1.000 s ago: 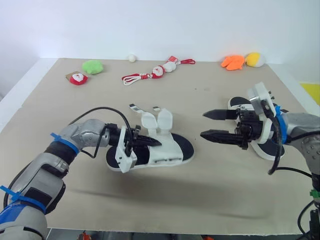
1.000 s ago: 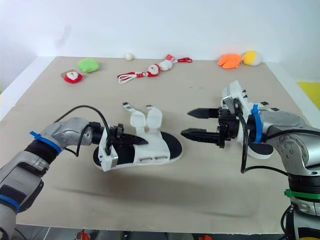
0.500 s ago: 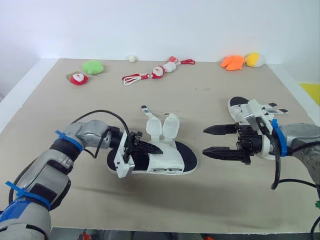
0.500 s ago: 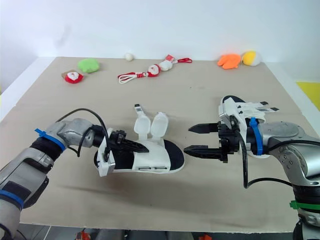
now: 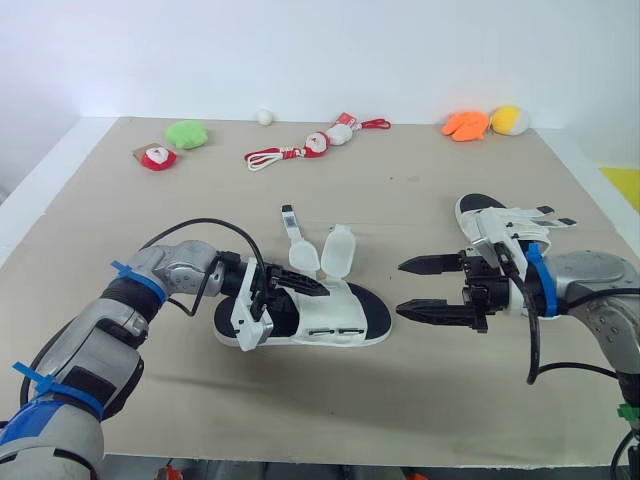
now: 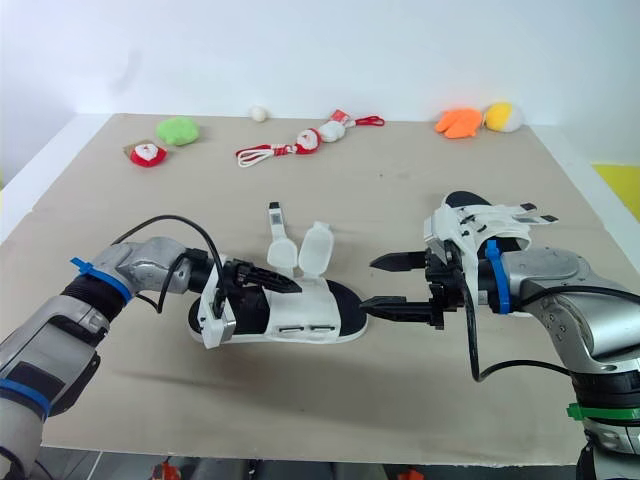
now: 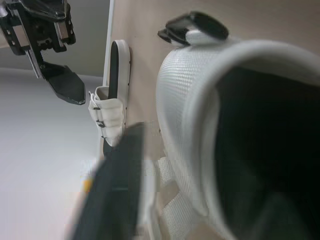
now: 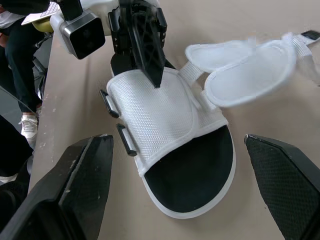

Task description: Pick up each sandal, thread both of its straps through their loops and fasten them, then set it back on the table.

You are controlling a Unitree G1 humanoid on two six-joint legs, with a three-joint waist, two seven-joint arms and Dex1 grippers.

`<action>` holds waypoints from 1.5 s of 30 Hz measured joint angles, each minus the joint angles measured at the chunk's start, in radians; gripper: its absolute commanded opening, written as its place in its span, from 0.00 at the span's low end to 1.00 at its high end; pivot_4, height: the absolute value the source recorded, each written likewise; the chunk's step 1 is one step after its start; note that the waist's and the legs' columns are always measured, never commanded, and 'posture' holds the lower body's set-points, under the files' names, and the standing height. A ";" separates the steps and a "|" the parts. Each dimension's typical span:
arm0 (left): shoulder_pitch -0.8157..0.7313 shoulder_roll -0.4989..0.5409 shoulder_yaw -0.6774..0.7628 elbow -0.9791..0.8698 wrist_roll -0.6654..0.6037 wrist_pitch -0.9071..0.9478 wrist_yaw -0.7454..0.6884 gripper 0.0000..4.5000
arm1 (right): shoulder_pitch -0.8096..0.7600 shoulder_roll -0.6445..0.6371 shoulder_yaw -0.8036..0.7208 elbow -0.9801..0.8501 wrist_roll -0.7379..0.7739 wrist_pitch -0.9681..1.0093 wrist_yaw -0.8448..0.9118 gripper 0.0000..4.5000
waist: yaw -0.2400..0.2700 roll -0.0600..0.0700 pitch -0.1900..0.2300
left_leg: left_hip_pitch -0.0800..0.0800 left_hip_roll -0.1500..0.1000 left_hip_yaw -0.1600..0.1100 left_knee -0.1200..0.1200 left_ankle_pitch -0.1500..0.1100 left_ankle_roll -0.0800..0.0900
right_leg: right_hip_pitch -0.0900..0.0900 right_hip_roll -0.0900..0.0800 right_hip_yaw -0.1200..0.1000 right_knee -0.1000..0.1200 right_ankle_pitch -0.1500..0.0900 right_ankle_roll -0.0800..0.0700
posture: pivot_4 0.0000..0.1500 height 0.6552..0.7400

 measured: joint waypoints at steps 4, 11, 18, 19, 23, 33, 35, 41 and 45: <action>0.022 0.029 0.000 -0.045 -0.049 0.048 -0.016 0.99 | -0.002 0.019 0.001 0.000 -0.008 -0.007 -0.007 1.00 | -0.001 0.000 0.000 | 0.001 0.000 0.000 0.000 0.000 0.000 | 0.000 0.000 0.000 0.000 0.000 0.000 | 1.00 1.00; 0.218 0.205 0.022 -0.295 -0.349 0.352 -0.165 1.00 | 0.031 0.099 0.039 0.000 -0.075 -0.067 -0.074 0.55 | -0.010 0.000 0.000 | 0.002 0.002 0.000 -0.001 0.000 0.000 | 0.001 0.001 0.000 0.002 0.000 -0.001 | 1.00 1.00; 0.445 0.323 0.201 -0.669 -0.722 0.920 -0.285 1.00 | 0.089 0.167 0.110 0.007 -0.188 -0.145 -0.156 0.02 | -0.014 0.000 0.000 | 0.003 0.003 0.000 0.000 0.003 -0.001 | 0.001 0.002 -0.001 0.004 -0.001 0.000 | 1.00 1.00; 0.464 0.323 0.229 -0.702 -0.764 0.998 -0.285 1.00 | 0.101 0.171 0.119 0.014 -0.206 -0.154 -0.159 0.02 | -0.013 0.000 0.000 | 0.003 0.003 0.000 0.000 0.003 -0.001 | 0.001 0.002 -0.001 0.004 -0.001 0.000 | 1.00 1.00; 0.475 0.242 0.365 -0.752 -0.949 1.316 -0.243 1.00 | 0.118 0.206 0.165 0.039 -0.248 -0.171 -0.174 0.02 | -0.013 0.000 0.000 | 0.004 0.003 0.000 0.000 0.007 0.002 | 0.001 0.002 -0.001 0.004 0.001 -0.001 | 1.00 1.00; 0.374 -0.044 0.602 -0.634 -1.449 2.208 -0.074 1.00 | 0.090 0.239 0.219 0.049 -0.305 -0.158 -0.210 0.02 | -0.022 -0.004 0.000 | 0.004 0.005 -0.002 0.000 0.011 0.000 | 0.001 0.006 -0.002 0.003 0.007 0.002 | 1.00 1.00; 0.343 -0.069 0.621 -0.604 -1.491 2.333 -0.044 1.00 | 0.090 0.247 0.220 0.045 -0.305 -0.152 -0.219 0.02 | -0.022 -0.004 0.000 | 0.005 0.006 -0.002 0.000 0.011 0.000 | 0.001 0.007 -0.002 0.003 0.008 0.002 | 1.00 1.00; 0.236 -0.163 0.703 -0.423 -1.541 2.559 0.054 1.00 | 0.091 0.258 0.222 0.037 -0.308 -0.145 -0.238 0.02 | -0.023 -0.004 0.000 | 0.005 0.007 -0.003 0.000 0.011 0.000 | 0.001 0.008 -0.002 0.003 0.009 0.001 | 1.00 1.00; 0.116 -0.227 0.785 -0.233 -1.509 2.575 0.137 1.00 | 0.098 0.270 0.222 0.019 -0.314 -0.134 -0.259 0.02 | -0.024 -0.004 -0.001 | 0.005 0.008 -0.003 0.000 0.012 0.000 | 0.000 0.010 -0.001 0.003 0.011 0.000 | 1.00 1.00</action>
